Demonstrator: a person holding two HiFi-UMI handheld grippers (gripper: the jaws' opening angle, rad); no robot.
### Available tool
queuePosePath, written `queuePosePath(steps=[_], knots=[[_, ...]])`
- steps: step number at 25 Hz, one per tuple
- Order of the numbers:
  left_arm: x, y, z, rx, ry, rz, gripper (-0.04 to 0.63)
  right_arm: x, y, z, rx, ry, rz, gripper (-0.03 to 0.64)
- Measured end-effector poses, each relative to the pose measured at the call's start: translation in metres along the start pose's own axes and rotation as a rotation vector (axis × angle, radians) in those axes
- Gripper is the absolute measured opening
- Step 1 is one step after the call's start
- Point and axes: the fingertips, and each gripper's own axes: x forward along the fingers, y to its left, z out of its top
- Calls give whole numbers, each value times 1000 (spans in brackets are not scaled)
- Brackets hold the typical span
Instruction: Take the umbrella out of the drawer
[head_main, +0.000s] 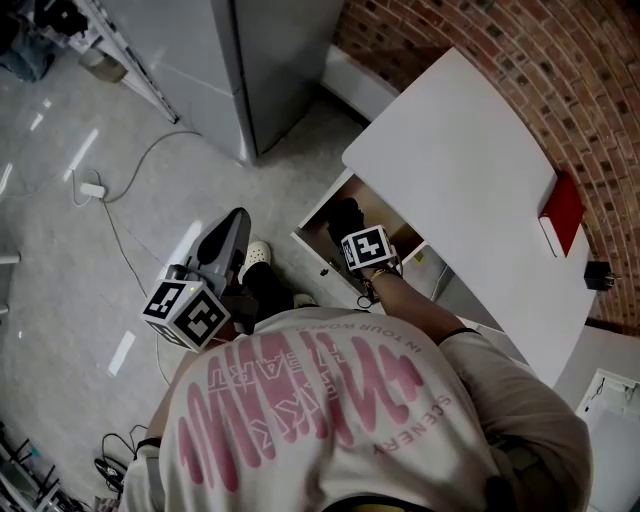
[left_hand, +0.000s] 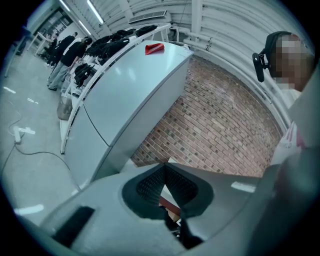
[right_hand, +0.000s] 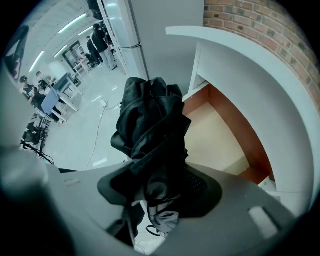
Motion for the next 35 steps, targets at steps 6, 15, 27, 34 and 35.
queuePosePath(steps=[6, 15, 27, 34, 35], knots=[[0, -7, 6, 17, -15, -2, 5, -13, 8, 15, 6, -57, 36, 242], [-8, -7, 9, 29, -38, 30, 5, -28, 20, 30, -24, -128, 75, 241], [-18, -7, 6, 24, -71, 63, 5, -47, 31, 63, -31, -230, 118, 241], [-25, -5, 8, 18, -98, 87, 5, -55, 35, 78, -39, -277, 134, 241], [-25, -5, 8, 17, -100, 89, 5, -56, 35, 80, -40, -284, 138, 241]])
